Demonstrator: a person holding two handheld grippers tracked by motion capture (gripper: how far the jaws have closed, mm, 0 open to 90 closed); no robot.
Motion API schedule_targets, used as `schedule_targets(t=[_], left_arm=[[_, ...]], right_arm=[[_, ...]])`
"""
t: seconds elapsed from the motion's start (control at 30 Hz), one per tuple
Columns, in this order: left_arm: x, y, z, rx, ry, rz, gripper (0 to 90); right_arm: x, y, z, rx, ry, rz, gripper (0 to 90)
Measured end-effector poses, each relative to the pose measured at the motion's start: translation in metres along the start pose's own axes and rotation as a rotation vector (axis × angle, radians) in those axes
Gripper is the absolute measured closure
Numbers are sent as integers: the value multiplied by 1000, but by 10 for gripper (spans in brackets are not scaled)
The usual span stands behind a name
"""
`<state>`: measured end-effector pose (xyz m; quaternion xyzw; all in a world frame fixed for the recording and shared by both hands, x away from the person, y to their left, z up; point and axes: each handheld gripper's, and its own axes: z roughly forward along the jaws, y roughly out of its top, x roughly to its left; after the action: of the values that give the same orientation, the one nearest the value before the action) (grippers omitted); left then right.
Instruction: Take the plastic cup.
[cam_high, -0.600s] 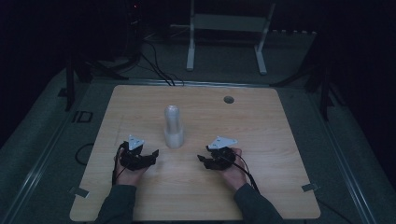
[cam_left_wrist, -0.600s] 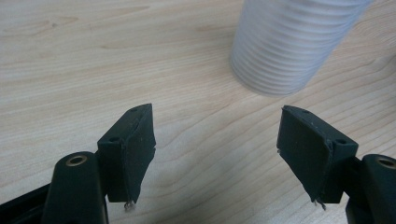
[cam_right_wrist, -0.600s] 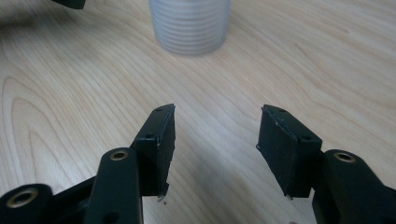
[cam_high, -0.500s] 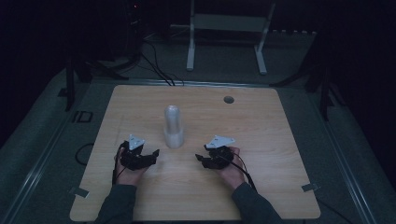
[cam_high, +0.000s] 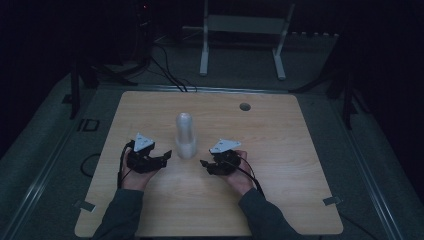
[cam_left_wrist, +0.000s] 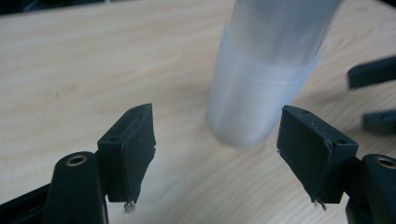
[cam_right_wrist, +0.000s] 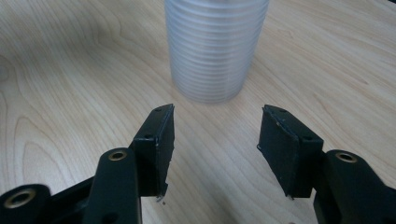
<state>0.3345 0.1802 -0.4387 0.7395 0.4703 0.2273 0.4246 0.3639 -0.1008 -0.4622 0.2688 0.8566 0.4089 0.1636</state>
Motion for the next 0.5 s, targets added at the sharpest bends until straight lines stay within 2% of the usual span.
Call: schedule_targets(t=[0.1, 0.27, 0.5], left_arm=[[0, 11, -3, -18, -7, 8, 279], [0, 26, -6, -31, -24, 32, 279], [-3, 46, -7, -56, -46, 61, 275]], right_arm=[[0, 2, 1, -4, -3, 0, 448], [-3, 4, 5, 20, -11, -4, 440], [-6, 11, 8, 11, -18, 4, 430]])
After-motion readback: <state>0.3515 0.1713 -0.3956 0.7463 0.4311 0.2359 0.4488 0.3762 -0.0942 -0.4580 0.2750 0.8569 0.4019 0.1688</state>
